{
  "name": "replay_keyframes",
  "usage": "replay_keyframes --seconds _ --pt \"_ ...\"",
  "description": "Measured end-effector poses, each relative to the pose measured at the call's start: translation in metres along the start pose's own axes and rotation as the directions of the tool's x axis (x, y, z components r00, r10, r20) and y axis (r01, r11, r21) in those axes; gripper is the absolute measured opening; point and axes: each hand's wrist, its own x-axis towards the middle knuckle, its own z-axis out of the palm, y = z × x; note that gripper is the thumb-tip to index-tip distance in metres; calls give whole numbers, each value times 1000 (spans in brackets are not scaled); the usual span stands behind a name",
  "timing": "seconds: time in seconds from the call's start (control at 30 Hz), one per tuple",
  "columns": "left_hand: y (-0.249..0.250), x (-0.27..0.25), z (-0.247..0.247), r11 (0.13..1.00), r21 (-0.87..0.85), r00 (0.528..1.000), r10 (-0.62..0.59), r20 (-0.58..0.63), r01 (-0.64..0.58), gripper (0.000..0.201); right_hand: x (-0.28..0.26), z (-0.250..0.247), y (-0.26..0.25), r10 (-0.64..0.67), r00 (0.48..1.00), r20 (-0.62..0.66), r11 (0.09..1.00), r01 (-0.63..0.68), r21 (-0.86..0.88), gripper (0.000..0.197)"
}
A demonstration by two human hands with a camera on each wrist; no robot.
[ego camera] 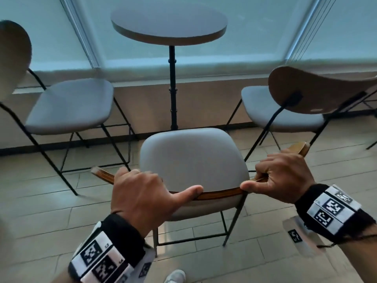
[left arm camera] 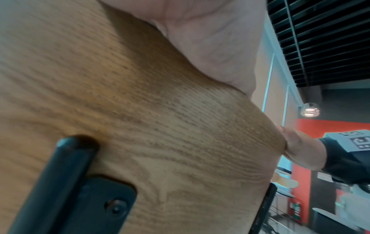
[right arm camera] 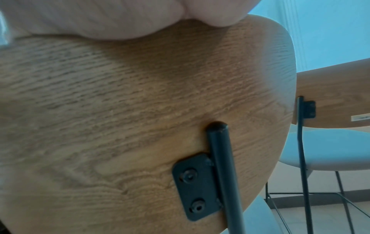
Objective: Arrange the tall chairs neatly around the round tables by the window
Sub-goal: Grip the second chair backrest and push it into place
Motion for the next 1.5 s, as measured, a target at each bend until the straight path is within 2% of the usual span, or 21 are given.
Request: replay_keyframes --seconds 0.13,0.2,0.27,0.37,0.53,0.8,1.17,1.3,1.4,1.43,1.5 --pt "20 8 1 997 20 997 -67 -47 68 98 12 4 29 -72 997 39 997 71 35 82" --pt "27 12 2 996 -9 992 -87 -88 87 94 17 5 39 -83 994 66 995 80 58 80" --pt "31 17 3 995 -10 988 -105 -113 104 92 21 7 46 -92 989 117 995 87 51 87" --pt "30 21 6 995 -25 982 -98 -161 95 91 24 10 48 -92 985 146 996 88 34 96" --pt "19 26 9 996 -47 967 -89 -240 80 87 28 9 40 -74 989 131 997 71 24 92" --pt "-3 42 12 995 -78 960 -77 -269 58 88 43 13 27 -30 987 159 999 28 15 97" --pt "-9 44 17 995 -87 948 -81 -307 57 90 44 13 25 -9 988 156 1000 8 10 92" --pt "-10 43 16 995 -75 958 -77 -276 58 91 45 11 23 12 988 157 1000 -14 14 93" --pt "-11 40 15 993 -104 957 -84 -277 57 87 38 10 22 52 994 99 991 -63 120 92" --pt "-8 36 15 988 -146 952 -99 -290 58 83 29 10 20 67 997 35 983 -72 167 85" --pt "4 24 17 969 -244 929 -59 -364 -34 73 0 8 18 110 982 -151 963 -67 261 63"
